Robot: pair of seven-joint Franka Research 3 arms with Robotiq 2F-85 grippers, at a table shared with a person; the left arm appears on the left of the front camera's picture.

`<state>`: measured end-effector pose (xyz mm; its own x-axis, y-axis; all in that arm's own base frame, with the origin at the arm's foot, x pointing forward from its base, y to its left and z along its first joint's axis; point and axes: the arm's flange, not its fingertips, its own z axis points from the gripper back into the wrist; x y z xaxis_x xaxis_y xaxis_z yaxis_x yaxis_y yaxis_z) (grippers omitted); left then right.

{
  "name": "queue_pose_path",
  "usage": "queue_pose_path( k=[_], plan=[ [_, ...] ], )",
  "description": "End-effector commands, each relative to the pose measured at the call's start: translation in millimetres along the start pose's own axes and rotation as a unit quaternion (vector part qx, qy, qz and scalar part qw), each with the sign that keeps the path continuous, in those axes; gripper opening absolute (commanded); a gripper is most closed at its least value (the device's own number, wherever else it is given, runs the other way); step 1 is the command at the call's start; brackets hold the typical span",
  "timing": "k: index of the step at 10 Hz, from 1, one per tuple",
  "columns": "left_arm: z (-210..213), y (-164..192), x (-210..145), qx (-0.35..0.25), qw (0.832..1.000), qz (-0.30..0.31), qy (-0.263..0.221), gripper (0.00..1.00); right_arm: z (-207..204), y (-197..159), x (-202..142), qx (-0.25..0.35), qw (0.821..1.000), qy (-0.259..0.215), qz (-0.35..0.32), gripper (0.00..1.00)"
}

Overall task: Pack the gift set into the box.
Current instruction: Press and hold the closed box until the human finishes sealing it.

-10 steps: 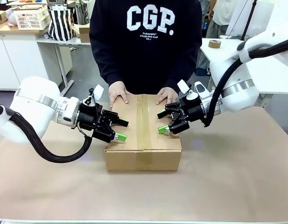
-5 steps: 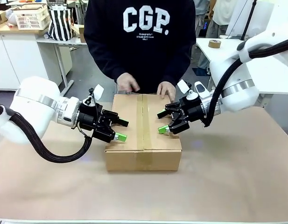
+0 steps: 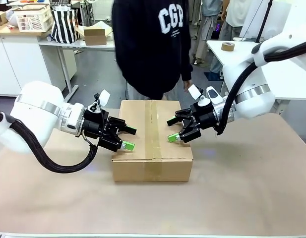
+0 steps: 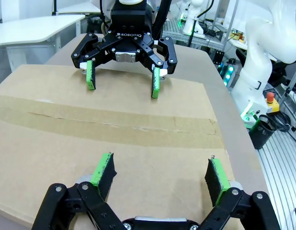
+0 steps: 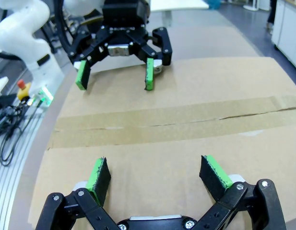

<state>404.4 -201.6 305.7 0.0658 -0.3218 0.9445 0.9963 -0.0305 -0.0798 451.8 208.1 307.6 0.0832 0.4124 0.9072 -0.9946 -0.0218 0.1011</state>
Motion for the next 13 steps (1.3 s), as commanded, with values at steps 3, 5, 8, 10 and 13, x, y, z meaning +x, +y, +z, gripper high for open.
queue_pose_path(
  k=[3,5,8,10,13],
  plan=[
    [-0.6,-0.2,-2.6,0.000,1.000,0.002,0.002,1.00,-1.0,1.9,-4.0,-0.001,1.000,0.003,-0.002,1.00],
    [-0.6,-0.2,-2.6,0.000,1.000,0.002,0.002,1.00,-1.0,1.9,-4.0,-0.001,1.000,0.003,-0.002,1.00],
    [-0.6,-0.2,-2.6,0.000,1.000,0.002,0.002,1.00,-1.0,1.9,-4.0,-0.001,1.000,0.003,-0.002,1.00],
    [-0.6,-0.2,-2.6,0.000,1.000,0.002,0.002,1.00,-1.0,1.9,-4.0,-0.001,1.000,0.003,-0.002,1.00],
    [-0.6,-0.2,-2.6,0.000,1.000,0.002,0.002,1.00,-1.0,1.9,-4.0,-0.001,1.000,0.003,-0.002,1.00]
  ],
)
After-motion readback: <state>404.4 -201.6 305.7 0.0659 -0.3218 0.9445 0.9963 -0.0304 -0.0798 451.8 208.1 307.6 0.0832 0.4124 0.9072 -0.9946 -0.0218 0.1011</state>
